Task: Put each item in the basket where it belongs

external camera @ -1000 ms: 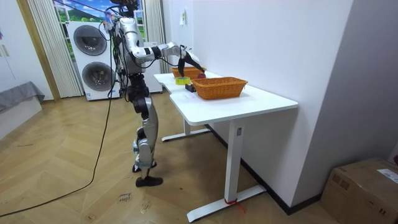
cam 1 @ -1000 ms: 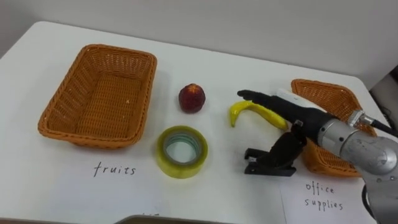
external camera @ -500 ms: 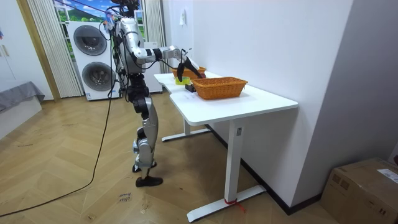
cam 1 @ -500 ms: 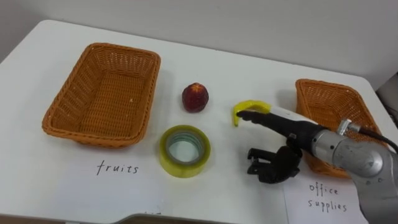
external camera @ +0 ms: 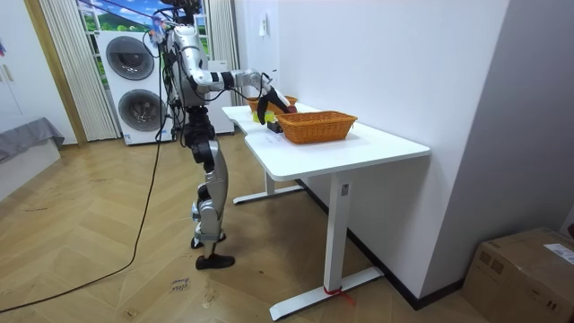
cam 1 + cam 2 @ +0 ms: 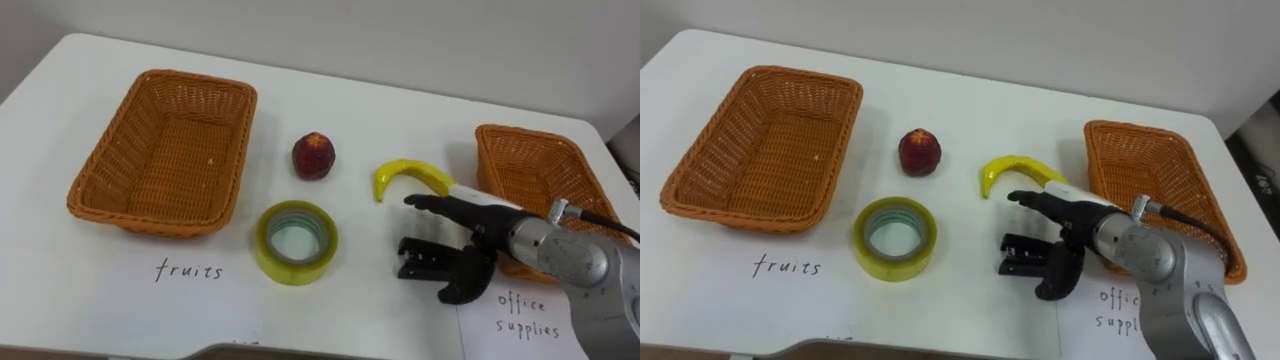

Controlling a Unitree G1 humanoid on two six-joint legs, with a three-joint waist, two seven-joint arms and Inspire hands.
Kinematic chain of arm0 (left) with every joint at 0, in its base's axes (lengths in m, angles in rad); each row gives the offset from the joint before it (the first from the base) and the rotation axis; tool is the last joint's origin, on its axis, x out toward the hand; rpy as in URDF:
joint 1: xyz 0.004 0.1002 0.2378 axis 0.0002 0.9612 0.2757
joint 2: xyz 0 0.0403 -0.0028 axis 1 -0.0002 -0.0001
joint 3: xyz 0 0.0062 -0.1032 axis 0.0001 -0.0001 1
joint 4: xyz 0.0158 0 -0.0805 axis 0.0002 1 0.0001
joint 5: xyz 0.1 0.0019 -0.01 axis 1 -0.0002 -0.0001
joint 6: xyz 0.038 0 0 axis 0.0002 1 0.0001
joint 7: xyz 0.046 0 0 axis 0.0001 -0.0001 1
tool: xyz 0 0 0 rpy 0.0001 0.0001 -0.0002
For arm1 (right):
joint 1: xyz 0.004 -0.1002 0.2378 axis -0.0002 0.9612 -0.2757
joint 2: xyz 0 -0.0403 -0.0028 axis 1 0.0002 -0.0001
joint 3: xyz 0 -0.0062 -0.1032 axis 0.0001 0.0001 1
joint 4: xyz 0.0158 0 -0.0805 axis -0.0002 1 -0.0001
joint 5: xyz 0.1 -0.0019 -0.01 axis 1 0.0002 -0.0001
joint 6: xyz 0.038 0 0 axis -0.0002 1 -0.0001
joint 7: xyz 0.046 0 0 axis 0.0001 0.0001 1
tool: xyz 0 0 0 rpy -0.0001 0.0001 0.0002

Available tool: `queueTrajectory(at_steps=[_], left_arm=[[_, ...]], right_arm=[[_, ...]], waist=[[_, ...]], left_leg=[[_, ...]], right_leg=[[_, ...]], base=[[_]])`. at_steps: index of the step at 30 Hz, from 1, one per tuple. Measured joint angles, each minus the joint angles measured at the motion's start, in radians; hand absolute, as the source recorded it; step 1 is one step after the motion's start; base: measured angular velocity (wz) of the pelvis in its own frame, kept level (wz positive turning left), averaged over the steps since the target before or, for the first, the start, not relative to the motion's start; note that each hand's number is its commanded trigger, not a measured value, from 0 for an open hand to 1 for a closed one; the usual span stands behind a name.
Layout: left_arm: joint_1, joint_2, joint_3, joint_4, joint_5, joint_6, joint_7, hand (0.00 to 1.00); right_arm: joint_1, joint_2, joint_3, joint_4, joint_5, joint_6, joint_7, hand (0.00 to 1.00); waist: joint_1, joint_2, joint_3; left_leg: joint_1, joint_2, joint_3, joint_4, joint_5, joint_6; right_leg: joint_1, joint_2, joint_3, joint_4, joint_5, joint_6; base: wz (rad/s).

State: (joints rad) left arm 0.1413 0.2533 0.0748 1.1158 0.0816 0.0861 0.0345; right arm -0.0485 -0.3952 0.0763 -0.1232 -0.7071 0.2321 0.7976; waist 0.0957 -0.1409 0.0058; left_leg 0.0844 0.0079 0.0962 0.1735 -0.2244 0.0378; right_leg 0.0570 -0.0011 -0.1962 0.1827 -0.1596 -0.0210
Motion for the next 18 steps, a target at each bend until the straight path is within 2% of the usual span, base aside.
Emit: queueTrajectory(at_steps=[5,12,18], left_arm=[[0.000,0.000,0.000,0.000,0.000,0.000,0.001,0.00],[0.001,-0.002,0.000,-0.018,-0.001,0.000,0.020,0.00],[0.004,-0.015,-0.001,-0.031,-0.001,0.000,0.031,0.00]], right_arm=[[0.000,0.000,0.000,0.000,-0.010,0.009,0.001,0.00],[0.000,0.000,0.022,0.005,-0.012,0.010,-0.001,0.00],[0.000,0.008,0.033,0.004,-0.065,0.011,-0.001,0.00]], waist=[[-0.001,0.000,0.0000],[0.018,0.000,0.0001],[0.022,0.009,0.0054]], left_leg=[[0.000,0.000,0.000,-0.003,0.000,0.000],[0.000,0.000,0.003,-0.005,0.000,0.000],[-0.001,-0.001,0.003,-0.007,0.000,0.000]], right_leg=[[0.000,0.000,0.000,0.000,0.000,0.000],[-0.001,0.000,0.001,0.000,0.000,0.000],[-0.002,0.000,0.002,0.000,0.000,0.000]], base=[[0.00],[0.00],[0.00]])
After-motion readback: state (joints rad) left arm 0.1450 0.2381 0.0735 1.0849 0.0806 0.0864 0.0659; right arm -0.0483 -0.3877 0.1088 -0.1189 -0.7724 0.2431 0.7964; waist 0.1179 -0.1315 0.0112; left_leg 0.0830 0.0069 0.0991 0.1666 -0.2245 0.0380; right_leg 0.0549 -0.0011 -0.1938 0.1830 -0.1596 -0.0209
